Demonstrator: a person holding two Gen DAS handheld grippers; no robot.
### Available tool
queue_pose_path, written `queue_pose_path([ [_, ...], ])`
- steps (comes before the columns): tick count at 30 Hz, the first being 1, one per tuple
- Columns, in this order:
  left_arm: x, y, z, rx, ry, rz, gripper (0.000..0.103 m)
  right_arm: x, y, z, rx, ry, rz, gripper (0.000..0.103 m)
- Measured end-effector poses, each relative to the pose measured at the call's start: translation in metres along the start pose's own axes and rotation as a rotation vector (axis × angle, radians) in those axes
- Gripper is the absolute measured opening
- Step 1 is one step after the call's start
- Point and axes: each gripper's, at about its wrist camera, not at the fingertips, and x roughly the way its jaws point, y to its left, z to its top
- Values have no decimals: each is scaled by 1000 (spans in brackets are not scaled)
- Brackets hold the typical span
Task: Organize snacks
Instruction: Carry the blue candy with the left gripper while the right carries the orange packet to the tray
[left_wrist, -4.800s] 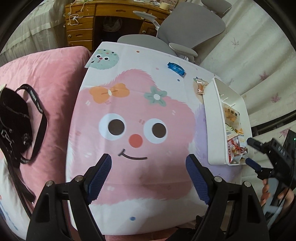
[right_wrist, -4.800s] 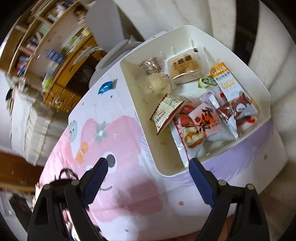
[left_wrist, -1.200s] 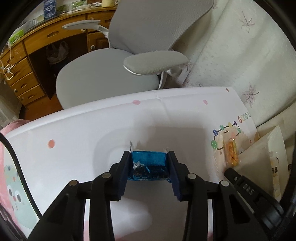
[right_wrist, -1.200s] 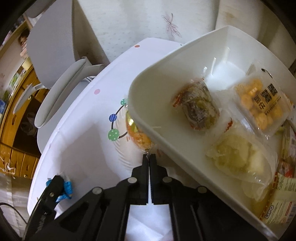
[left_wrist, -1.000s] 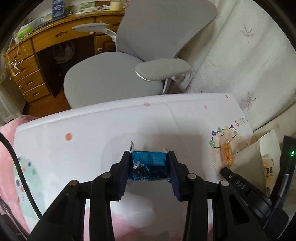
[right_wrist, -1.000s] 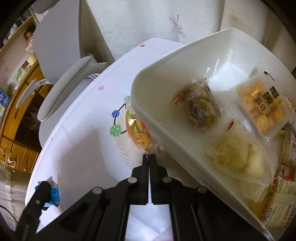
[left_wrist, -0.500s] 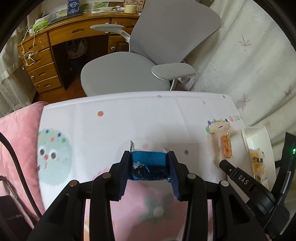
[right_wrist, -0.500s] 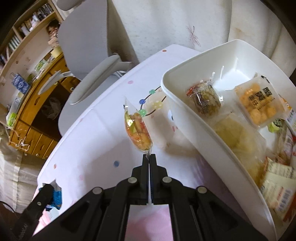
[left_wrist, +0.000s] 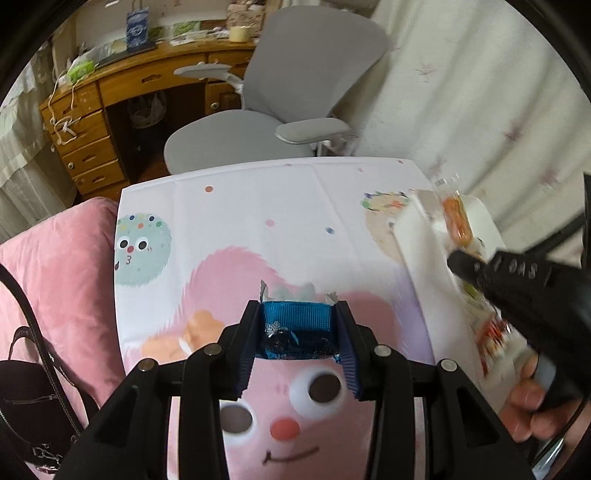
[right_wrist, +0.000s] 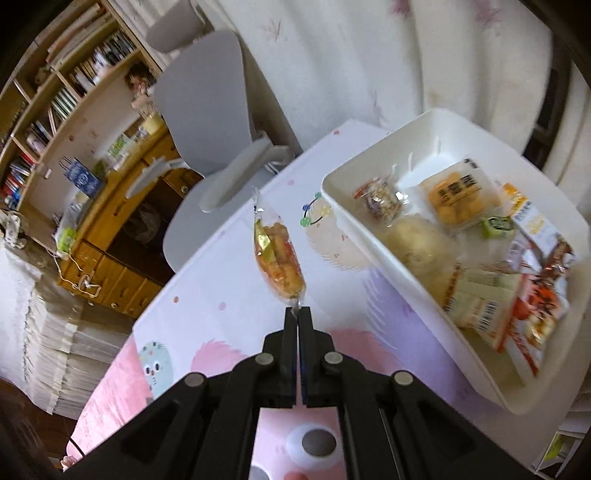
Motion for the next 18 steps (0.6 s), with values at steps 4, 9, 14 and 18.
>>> queue_pose_path([
  [4,-26,-16,-18,12,-27,-11,38,-32,-15,-5,16,-33,16,1],
  [9,-49,-40,-29,32,-52,-41,38,-63,-41,-8,33,-59,18,1],
  [14,-63,-69,-40,50,-70,-60,38,-84,-73,-7,41,-73,17,1],
  [18,-66,-97,-47,73,-76,-58,38,-89,-98,-1,40,-65,26,1],
])
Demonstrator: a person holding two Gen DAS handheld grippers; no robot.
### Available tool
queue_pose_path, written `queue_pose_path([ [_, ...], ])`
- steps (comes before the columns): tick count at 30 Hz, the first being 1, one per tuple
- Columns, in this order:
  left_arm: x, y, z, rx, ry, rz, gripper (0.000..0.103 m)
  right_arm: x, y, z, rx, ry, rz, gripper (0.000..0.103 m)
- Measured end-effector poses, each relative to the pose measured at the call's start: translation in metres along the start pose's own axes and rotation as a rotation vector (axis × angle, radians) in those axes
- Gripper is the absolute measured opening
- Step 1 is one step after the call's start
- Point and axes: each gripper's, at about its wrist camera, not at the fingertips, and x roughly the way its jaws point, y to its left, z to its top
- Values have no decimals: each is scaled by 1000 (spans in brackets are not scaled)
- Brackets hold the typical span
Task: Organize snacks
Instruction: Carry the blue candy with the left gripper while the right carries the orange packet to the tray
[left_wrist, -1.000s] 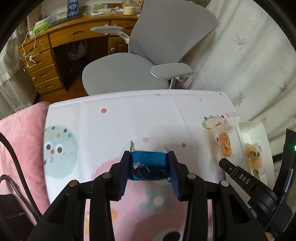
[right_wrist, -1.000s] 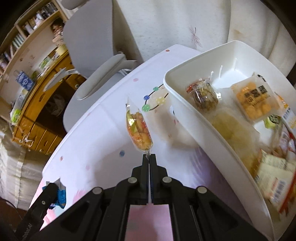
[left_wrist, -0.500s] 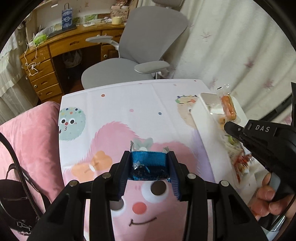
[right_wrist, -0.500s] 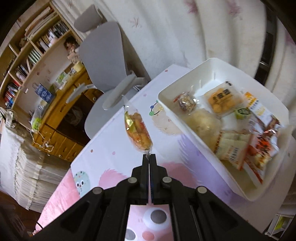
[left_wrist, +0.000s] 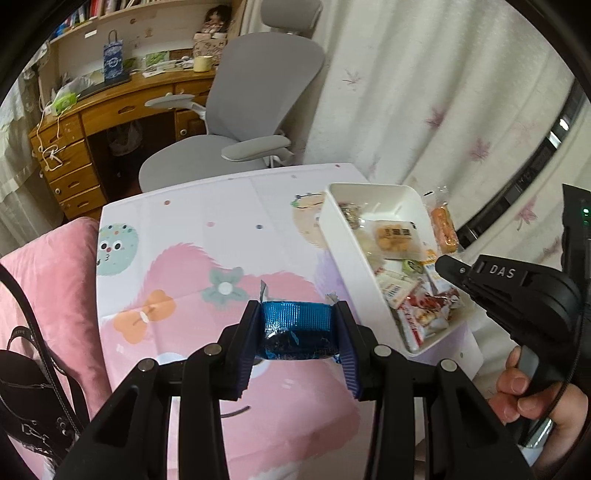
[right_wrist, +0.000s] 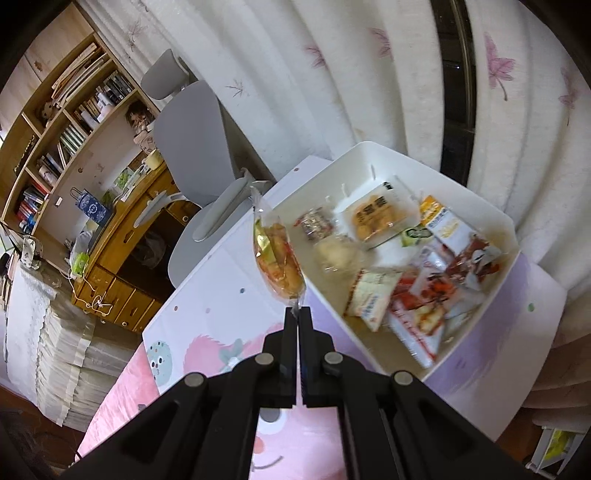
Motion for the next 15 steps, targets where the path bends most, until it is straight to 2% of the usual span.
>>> queue_pose_path([
  [6,6,-38,-1,-23,13,13,38,2,-45,26,-4,40,15,1],
  [9,17,-57,-2,-41,36,50,38,2,-61,42,-43,45,19,1],
  [15,35,-98,-4,-111,23,38,38,7,-92,73,-132,77,36,1],
])
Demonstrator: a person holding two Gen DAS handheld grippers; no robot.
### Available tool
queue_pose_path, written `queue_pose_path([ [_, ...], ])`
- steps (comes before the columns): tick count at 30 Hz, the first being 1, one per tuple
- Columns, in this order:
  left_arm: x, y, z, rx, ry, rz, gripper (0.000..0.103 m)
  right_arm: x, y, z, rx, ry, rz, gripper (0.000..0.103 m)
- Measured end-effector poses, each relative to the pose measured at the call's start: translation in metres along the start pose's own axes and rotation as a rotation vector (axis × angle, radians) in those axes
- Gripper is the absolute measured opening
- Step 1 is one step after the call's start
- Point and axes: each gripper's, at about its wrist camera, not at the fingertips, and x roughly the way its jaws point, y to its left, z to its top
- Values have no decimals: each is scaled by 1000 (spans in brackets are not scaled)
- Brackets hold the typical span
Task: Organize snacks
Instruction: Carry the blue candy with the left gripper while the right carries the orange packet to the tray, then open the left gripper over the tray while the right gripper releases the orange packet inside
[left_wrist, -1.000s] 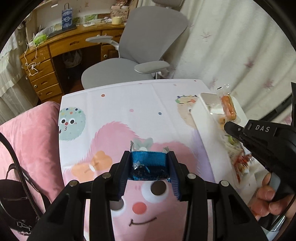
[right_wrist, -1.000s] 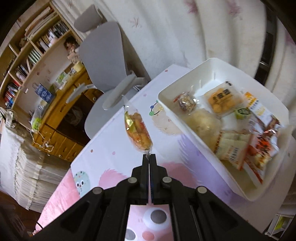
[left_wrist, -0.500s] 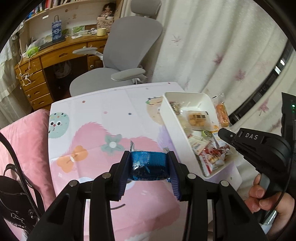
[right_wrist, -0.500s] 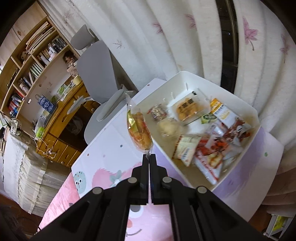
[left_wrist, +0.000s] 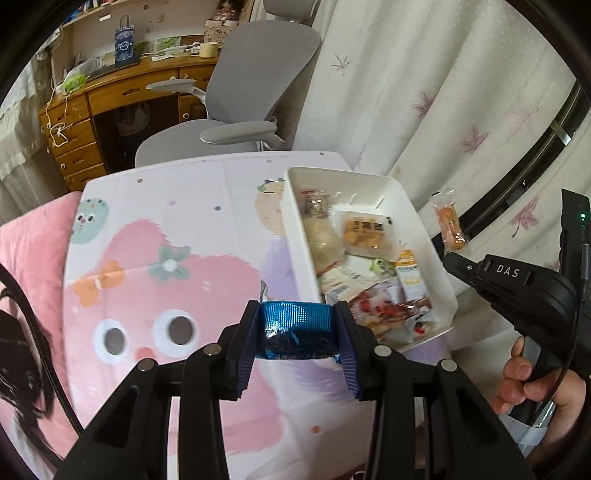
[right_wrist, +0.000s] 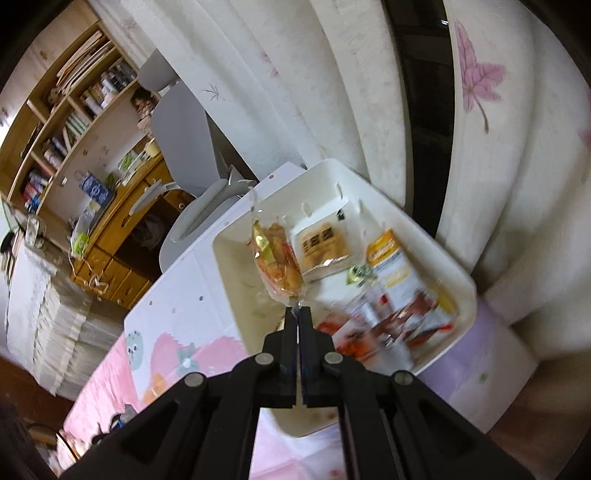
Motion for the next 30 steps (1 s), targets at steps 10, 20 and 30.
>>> queue_pose_path([
  [10,38,-64,2,-63,-21,-43,39,26,-37,33,-153,130,58,1],
  [20,69,-82,8,-158,-26,-21,74,62,-57,47,-231,293,139,8],
  [30,74,-30,-11,-406,33,51,75,89,-73,29,-268,437,155,55],
])
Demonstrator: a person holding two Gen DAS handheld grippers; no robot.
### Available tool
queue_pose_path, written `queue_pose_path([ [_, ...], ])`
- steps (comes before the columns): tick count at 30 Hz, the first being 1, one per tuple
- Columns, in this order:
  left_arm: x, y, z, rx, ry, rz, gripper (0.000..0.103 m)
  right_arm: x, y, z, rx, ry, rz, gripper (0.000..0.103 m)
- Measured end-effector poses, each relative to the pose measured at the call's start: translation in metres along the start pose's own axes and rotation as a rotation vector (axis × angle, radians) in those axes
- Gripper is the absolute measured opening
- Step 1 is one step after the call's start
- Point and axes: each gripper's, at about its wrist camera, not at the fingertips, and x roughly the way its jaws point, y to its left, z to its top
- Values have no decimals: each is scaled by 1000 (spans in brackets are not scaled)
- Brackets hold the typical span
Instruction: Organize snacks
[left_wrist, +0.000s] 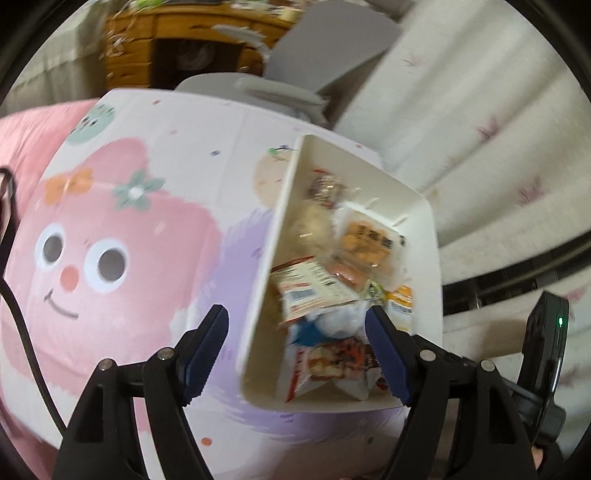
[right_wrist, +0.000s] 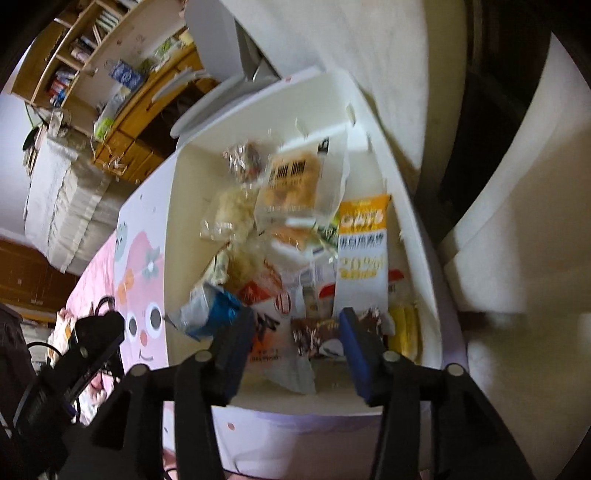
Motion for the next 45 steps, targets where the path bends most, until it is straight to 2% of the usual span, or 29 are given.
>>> queue_pose_path([
  [5,-13,30,-15,-12,6,41,75,0,12,-15,-55,-23,53,68],
  [11,-44,67,-30,-2,12,40,75,-17,44,-37,-169,-125,82,77],
  [15,-79,88,-40,65,-30,62,78,-33,67,-58,-229,-206,86,81],
  [18,-108,105,-48,120,-65,69,80,-40,83,-78,-266,-269,46,82],
  [22,-135,118,-57,189,-88,78,80,-46,93,-106,-277,-309,29,84],
  [24,-148,119,-62,229,-101,91,80,-50,97,-122,-279,-307,18,89],
  [27,-168,115,-70,272,-126,95,80,-57,103,-147,-298,-288,25,90],
  [30,-185,105,-75,296,-149,95,84,-70,108,-169,-307,-240,52,95],
  [34,-207,90,-80,311,-177,76,85,-96,124,-190,-369,-222,33,97],
  [36,-220,80,-83,320,-202,75,88,-115,131,-196,-388,-230,66,98],
  [38,-231,71,-86,328,-227,82,93,-132,140,-201,-382,-252,56,103],
  [41,-243,58,-91,337,-256,119,94,-150,149,-200,-378,-258,29,103],
  [45,-249,50,-99,313,-253,141,97,-168,152,-198,-343,-244,51,103],
])
